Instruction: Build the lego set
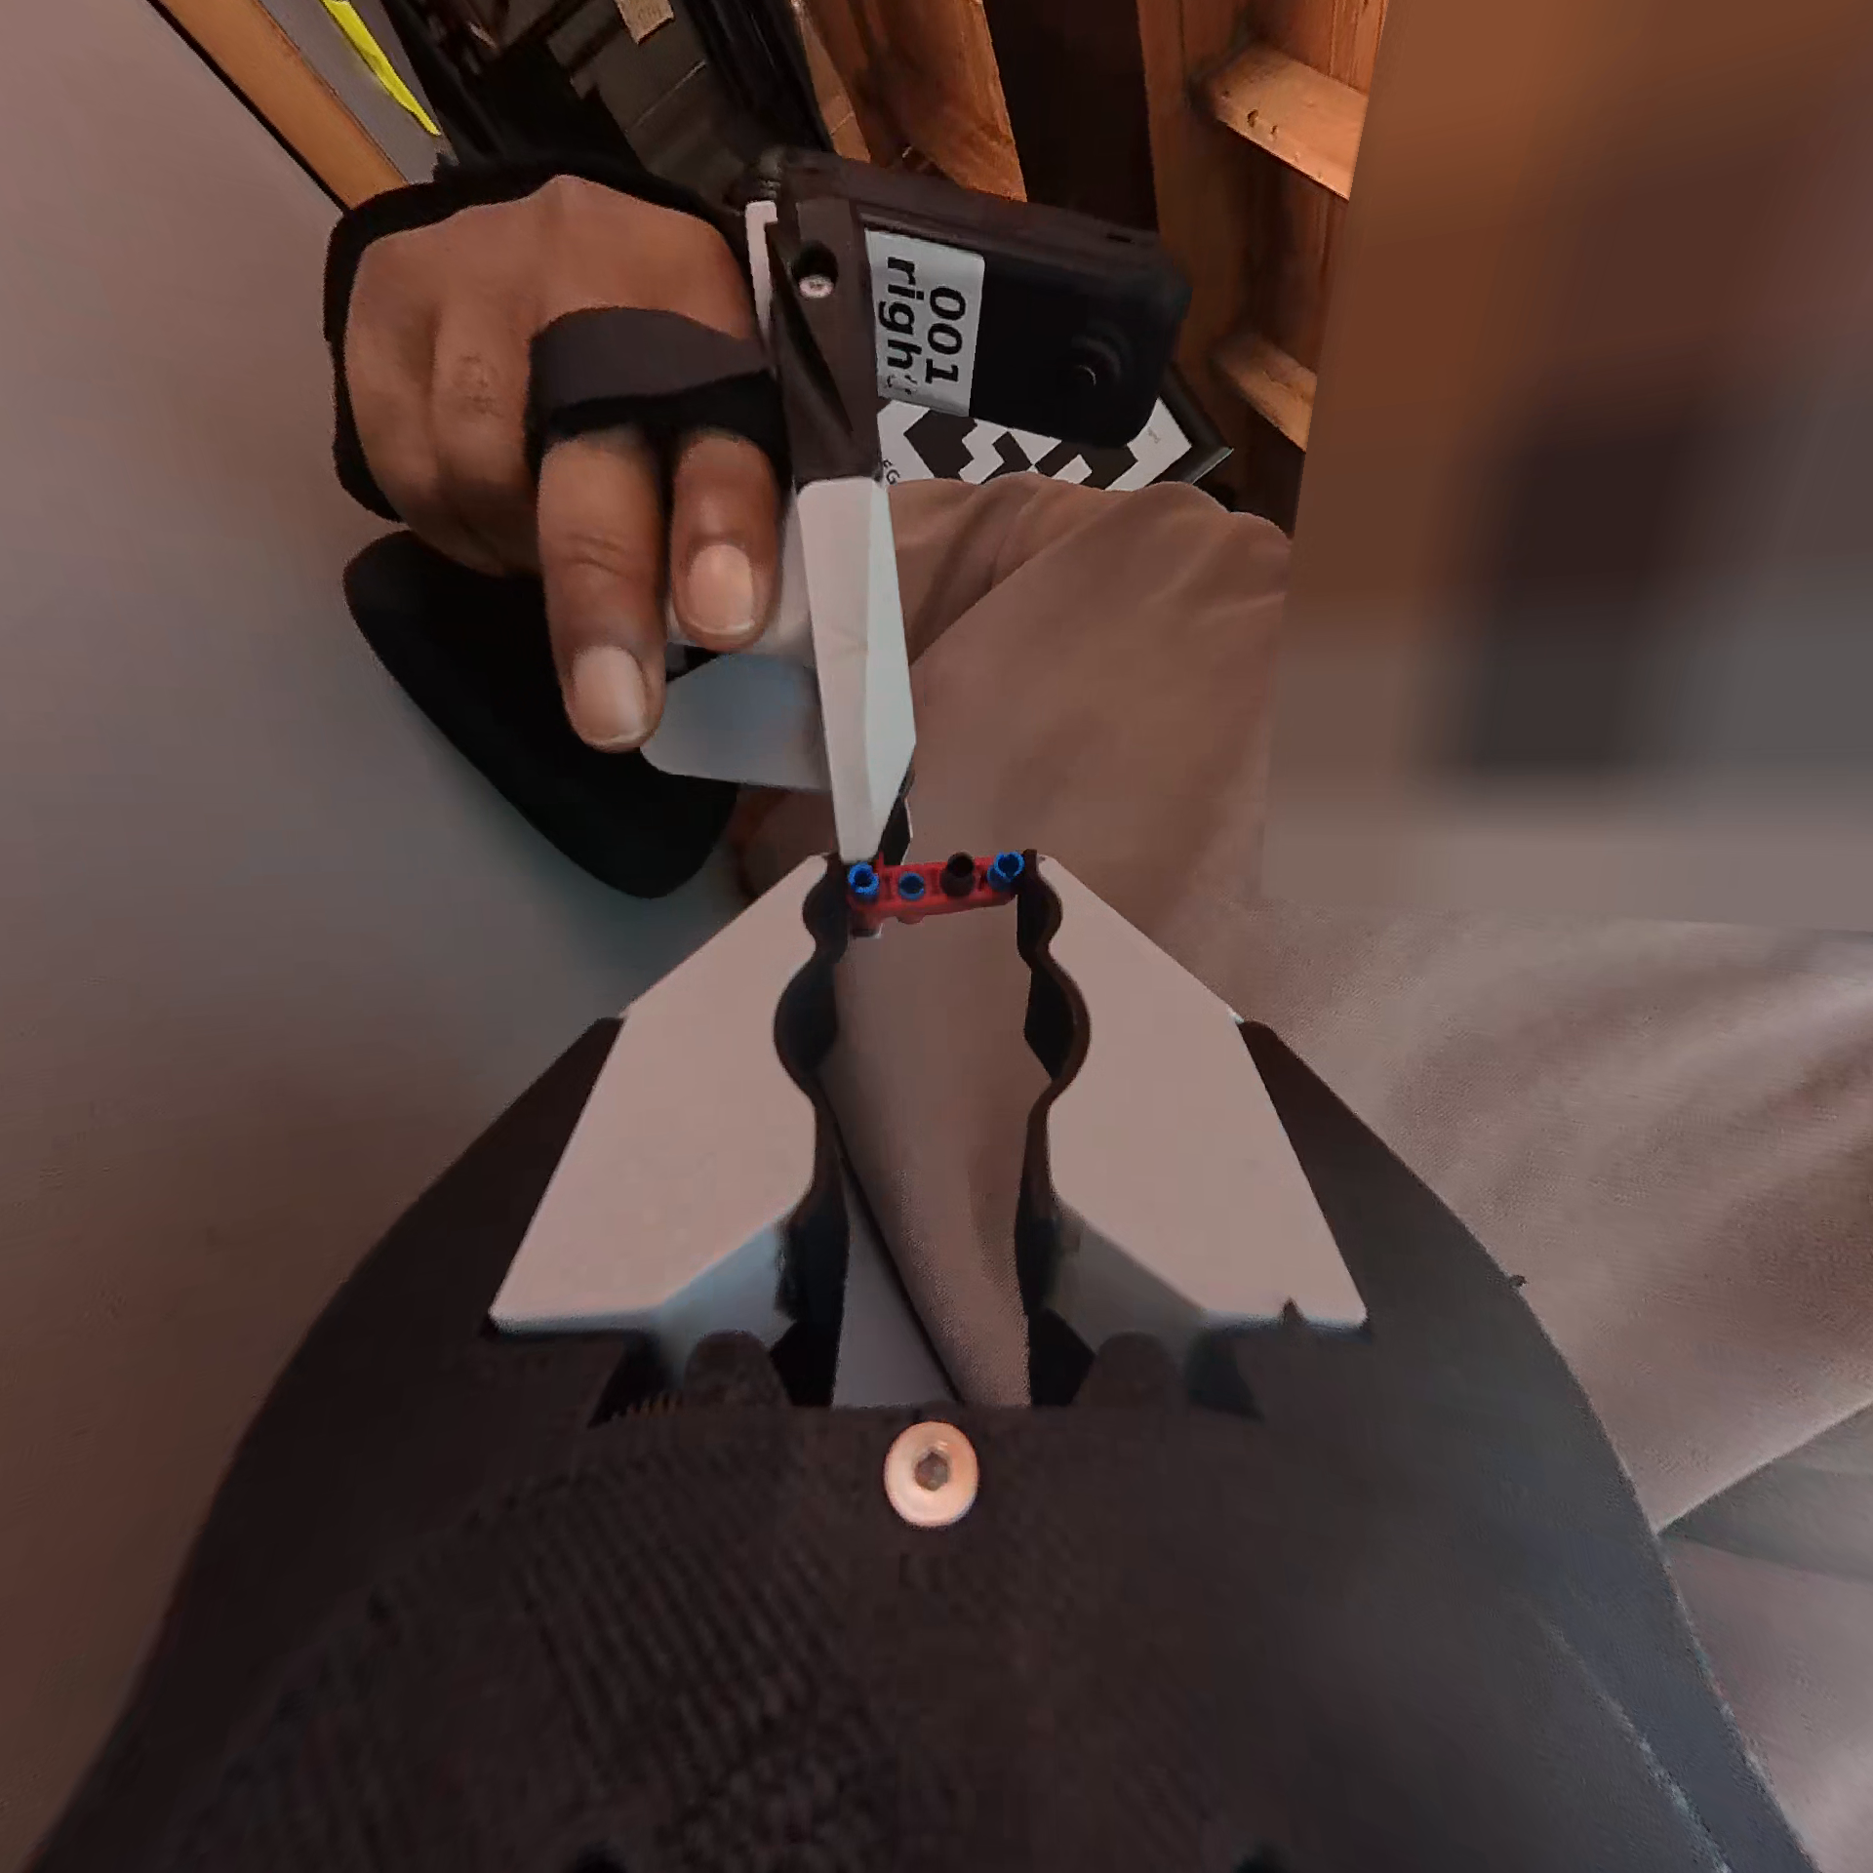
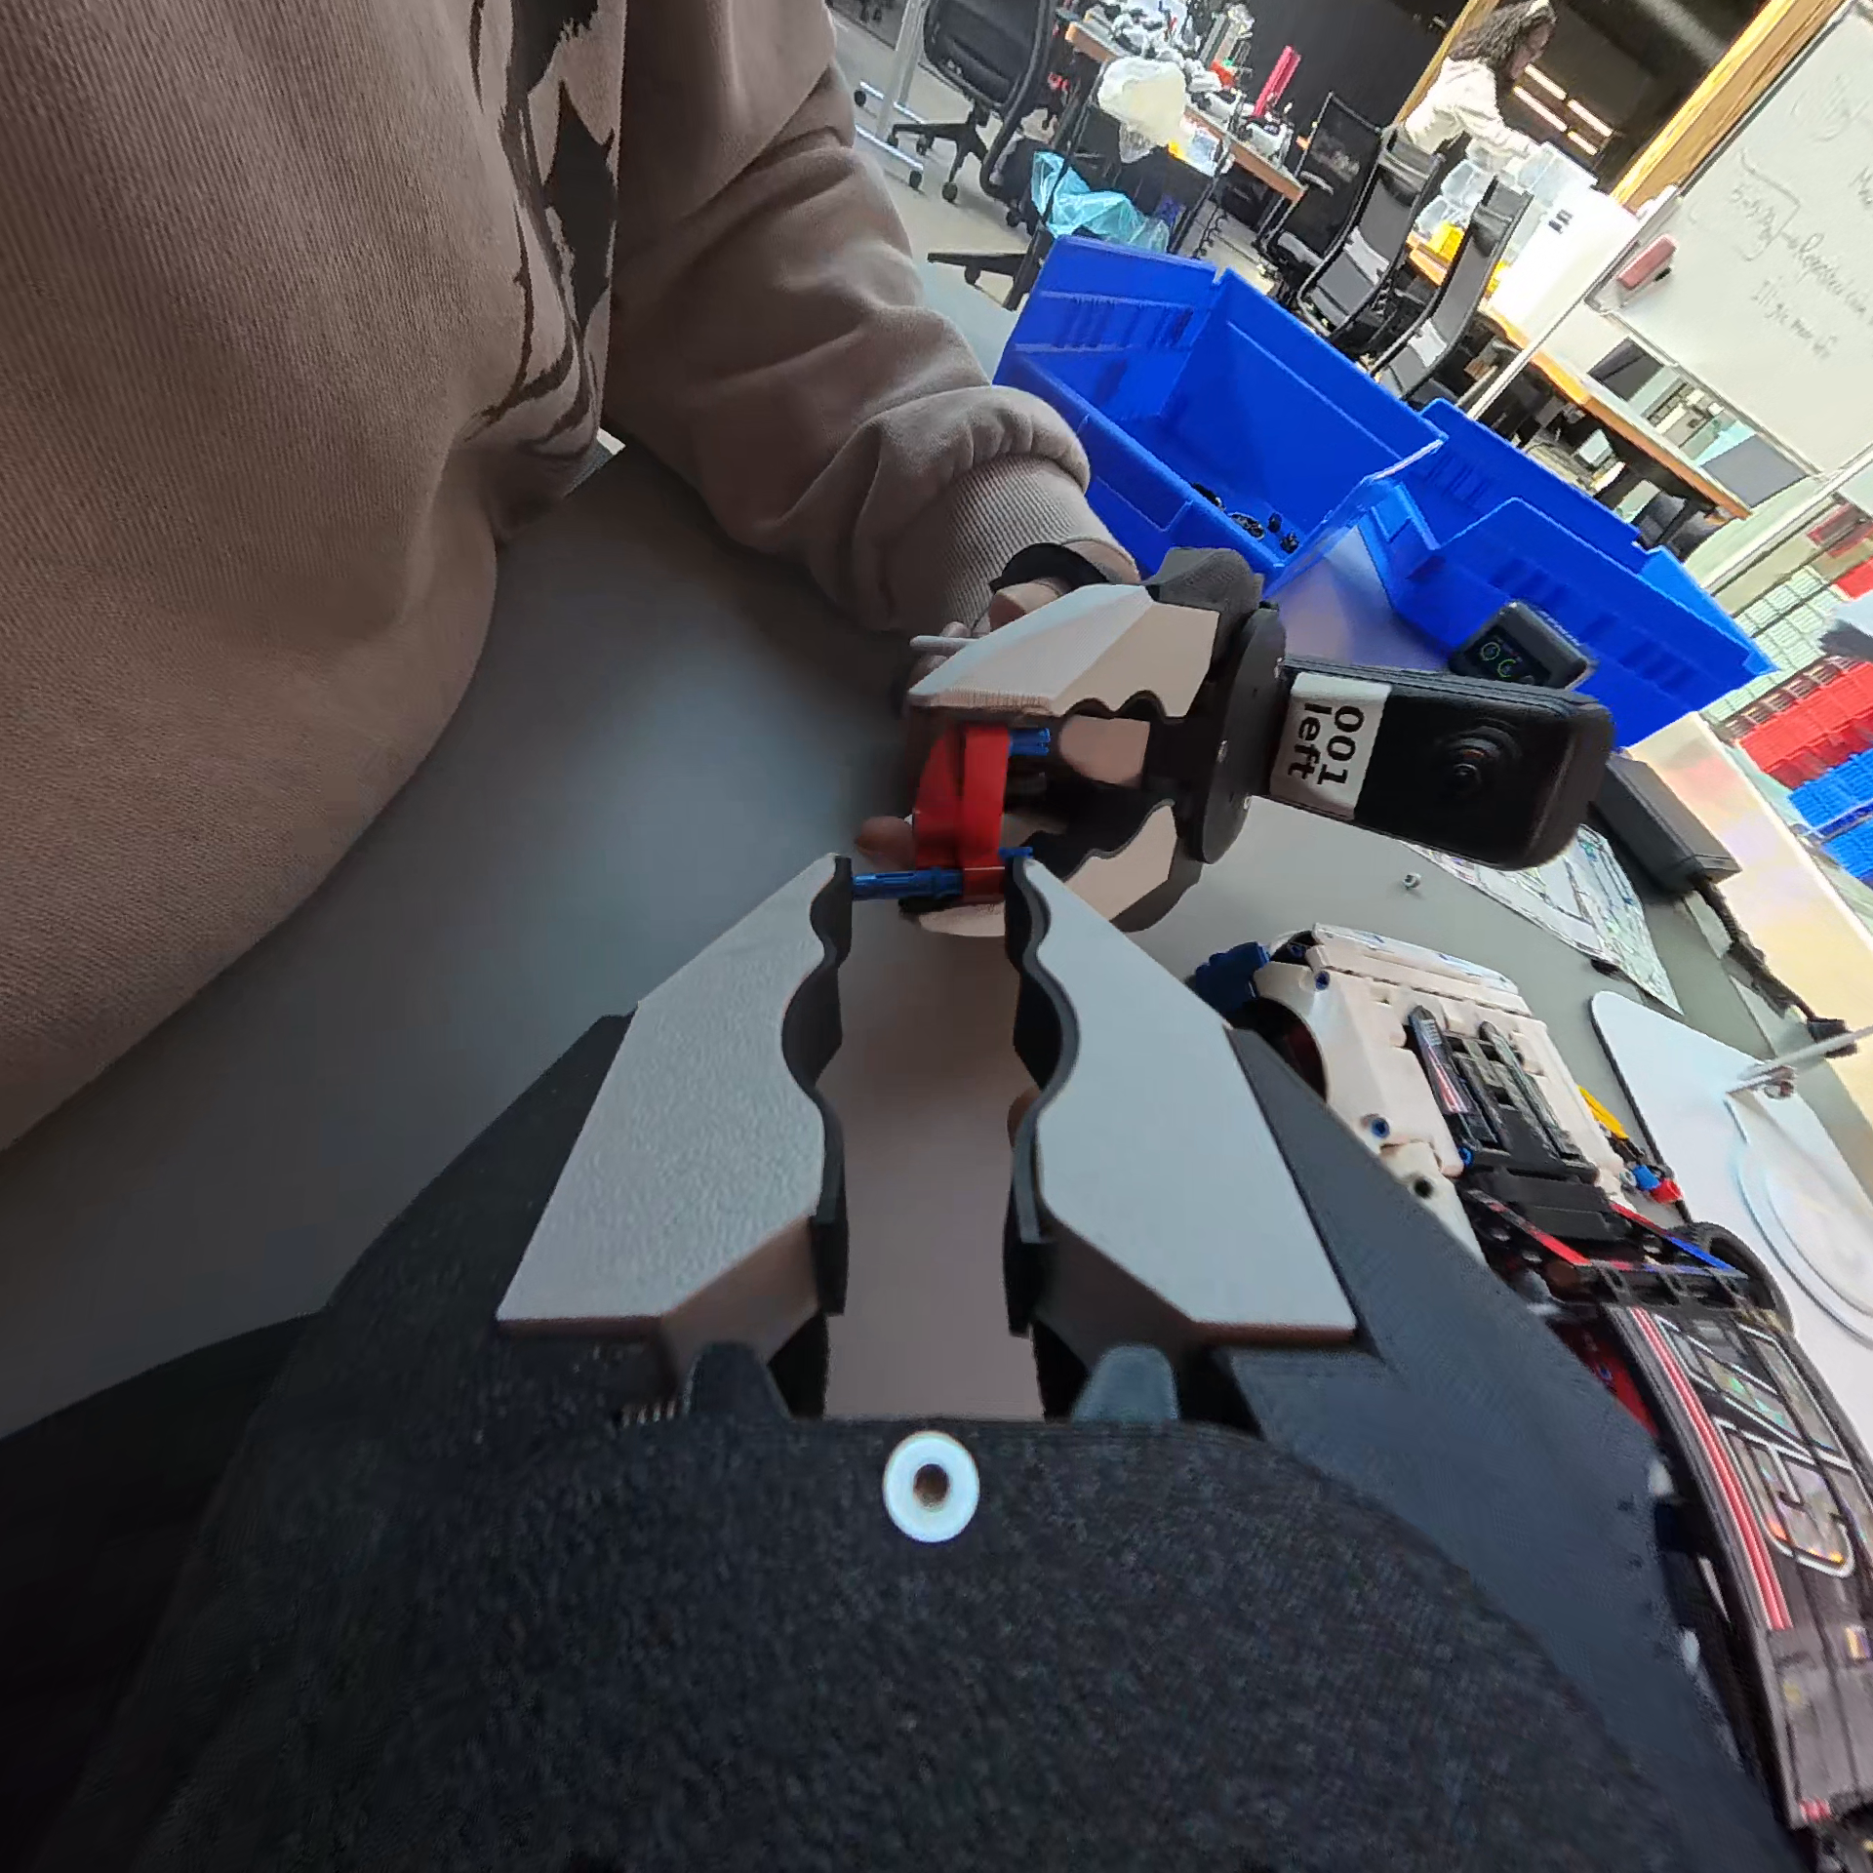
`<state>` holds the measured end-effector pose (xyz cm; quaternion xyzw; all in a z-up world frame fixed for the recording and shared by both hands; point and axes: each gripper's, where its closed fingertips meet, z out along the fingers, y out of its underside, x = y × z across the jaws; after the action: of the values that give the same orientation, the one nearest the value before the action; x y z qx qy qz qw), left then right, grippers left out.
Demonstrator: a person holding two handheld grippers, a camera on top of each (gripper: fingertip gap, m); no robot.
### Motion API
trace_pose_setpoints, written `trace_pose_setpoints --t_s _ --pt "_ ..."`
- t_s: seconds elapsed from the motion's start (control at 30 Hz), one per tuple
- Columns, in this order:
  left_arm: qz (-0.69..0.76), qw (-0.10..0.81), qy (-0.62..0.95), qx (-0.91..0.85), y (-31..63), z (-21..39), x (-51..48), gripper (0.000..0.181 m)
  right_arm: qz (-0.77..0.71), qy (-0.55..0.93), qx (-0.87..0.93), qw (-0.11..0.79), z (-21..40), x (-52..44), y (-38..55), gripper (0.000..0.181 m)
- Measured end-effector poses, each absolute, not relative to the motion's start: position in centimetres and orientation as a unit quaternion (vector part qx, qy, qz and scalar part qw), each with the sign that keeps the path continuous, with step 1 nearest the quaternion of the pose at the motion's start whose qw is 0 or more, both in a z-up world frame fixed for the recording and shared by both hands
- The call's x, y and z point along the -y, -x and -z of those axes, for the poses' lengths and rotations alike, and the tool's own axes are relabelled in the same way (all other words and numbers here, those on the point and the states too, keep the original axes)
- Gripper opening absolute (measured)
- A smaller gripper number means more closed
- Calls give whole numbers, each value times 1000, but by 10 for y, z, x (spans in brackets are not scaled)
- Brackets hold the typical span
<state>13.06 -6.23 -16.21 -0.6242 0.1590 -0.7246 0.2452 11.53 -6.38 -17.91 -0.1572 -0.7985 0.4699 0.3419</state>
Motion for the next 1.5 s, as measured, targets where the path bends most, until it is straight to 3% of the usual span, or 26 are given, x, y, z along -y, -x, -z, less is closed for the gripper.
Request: trace_pose_setpoints --t_s 0.97,1.1,1.2,1.37,1.5 --pt "734 252 618 -127 -130 161 59 32 -530 202 767 300 173 62 -114 22" --pt "743 259 607 -110 -126 157 56 32 -522 217 758 326 169 57 -108 21" --pt "722 320 611 -58 -108 153 33 32 -491 285 724 392 165 32 -86 21" --pt "535 490 687 -45 -74 154 2 34 -452 378 677 442 158 3 -66 21" --pt "431 555 711 -39 -65 149 -5 22 -420 394 668 472 154 5 -58 21"
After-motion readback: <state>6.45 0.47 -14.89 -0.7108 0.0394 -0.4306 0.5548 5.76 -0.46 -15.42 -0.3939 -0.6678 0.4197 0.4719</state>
